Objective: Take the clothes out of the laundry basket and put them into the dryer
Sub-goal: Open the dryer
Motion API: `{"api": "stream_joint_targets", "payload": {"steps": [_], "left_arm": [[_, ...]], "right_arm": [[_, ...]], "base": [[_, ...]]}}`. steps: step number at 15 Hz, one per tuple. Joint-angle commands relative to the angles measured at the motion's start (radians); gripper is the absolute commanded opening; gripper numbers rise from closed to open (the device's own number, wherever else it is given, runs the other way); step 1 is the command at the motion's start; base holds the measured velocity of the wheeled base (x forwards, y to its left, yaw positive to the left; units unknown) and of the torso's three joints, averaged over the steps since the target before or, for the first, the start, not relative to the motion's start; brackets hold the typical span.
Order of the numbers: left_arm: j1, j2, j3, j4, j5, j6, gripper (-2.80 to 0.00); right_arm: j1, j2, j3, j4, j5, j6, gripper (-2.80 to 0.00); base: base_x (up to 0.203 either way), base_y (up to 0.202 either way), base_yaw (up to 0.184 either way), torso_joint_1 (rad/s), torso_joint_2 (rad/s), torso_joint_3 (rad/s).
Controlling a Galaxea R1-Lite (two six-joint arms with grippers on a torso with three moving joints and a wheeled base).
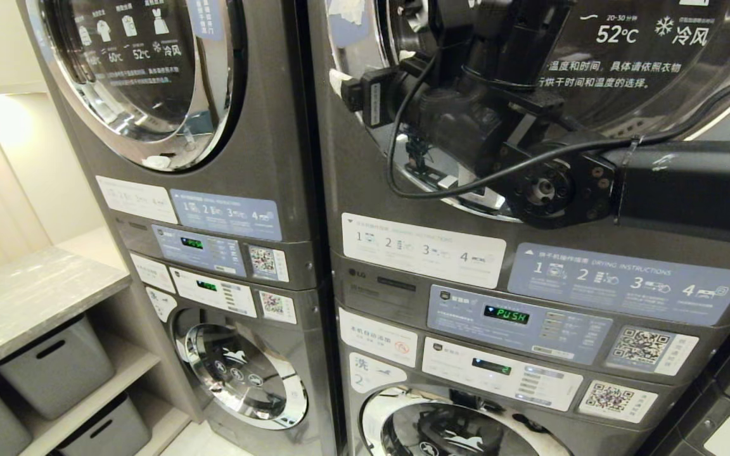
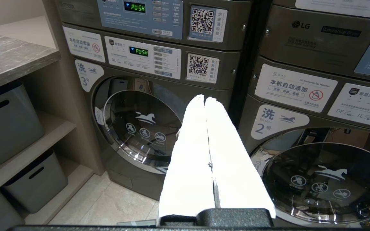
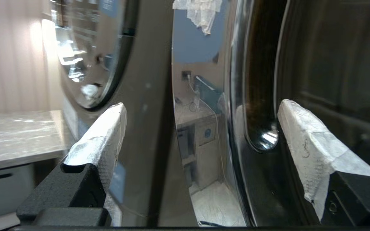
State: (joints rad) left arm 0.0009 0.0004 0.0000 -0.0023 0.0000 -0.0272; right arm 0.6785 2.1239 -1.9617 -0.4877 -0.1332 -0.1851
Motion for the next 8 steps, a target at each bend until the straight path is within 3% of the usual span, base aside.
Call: {"api": "stream_joint_targets", "payload": {"steps": [1,8], "left_arm": [[0.000,0.001,0.000,0.000,0.000,0.000,-2.80],[0.001,0.000,0.000,0.001,0.000,0.000,-2.80]], "right_arm": [[-0.022,0.005,-0.002,-0.004,-0.001,0.000,0.00],[-0.029,0.007,-0.002,0.003,0.093,0.004,0.00]], "base": [[0.000,0.000,0.000,0.000,0.00,0.000],[0.000,0.000,0.000,0.000,0.00,0.000]]}}
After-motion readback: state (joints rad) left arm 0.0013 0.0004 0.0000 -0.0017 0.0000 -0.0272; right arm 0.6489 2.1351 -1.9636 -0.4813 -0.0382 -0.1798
